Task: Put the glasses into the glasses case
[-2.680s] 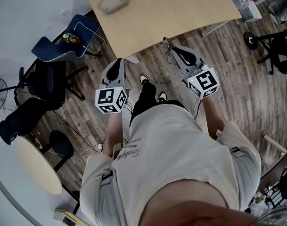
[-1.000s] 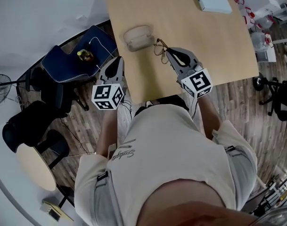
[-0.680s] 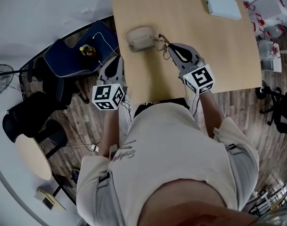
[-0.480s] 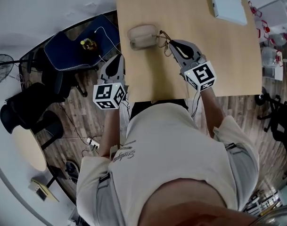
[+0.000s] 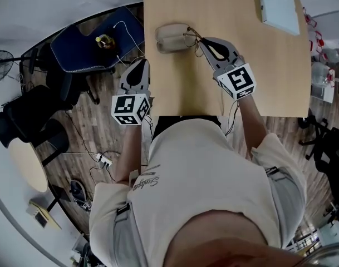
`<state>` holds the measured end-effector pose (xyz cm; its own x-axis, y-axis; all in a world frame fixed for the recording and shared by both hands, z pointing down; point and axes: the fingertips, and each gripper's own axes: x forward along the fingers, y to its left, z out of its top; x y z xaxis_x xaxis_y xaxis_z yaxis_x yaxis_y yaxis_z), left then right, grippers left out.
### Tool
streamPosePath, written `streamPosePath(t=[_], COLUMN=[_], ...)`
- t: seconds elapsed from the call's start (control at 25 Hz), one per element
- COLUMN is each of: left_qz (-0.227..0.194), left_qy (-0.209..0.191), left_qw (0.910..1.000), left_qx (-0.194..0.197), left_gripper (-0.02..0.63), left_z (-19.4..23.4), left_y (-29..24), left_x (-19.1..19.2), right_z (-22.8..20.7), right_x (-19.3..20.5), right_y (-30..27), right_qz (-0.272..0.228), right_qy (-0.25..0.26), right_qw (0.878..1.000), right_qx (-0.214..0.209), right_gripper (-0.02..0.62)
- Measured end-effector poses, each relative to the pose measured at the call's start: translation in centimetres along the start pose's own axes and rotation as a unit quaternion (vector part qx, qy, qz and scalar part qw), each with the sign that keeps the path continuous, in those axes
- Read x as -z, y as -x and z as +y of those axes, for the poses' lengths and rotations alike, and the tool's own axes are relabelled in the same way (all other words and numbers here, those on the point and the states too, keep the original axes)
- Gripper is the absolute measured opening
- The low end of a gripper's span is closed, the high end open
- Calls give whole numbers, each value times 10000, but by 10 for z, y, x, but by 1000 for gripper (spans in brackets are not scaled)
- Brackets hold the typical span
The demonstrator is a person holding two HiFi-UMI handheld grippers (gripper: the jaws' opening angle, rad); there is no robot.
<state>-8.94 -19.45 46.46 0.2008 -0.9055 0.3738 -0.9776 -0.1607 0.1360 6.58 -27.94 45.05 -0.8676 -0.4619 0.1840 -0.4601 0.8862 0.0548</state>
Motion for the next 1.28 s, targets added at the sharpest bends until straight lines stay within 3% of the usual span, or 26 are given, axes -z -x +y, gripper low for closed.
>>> streamPosePath(t=[0.24,0.6,1.28], left_qz=[-67,-49,46], left_qy=[127,296,609], left_qw=[9999,9995,9980], left_qx=[45,134,177], left_gripper=[17,17,17], left_z=[9,26,54], left_y=[3,7,-5], left_x=[6,23,40], right_z=[5,14,20], right_x=[-3,23,81], right_y=[-13,-47,-95], right_qz=[251,895,1692], right_qy=[419,907,1191], right_qw=[9987,9907,9736], right_qx=[-149,-469,-969], right_gripper=[11,9,9])
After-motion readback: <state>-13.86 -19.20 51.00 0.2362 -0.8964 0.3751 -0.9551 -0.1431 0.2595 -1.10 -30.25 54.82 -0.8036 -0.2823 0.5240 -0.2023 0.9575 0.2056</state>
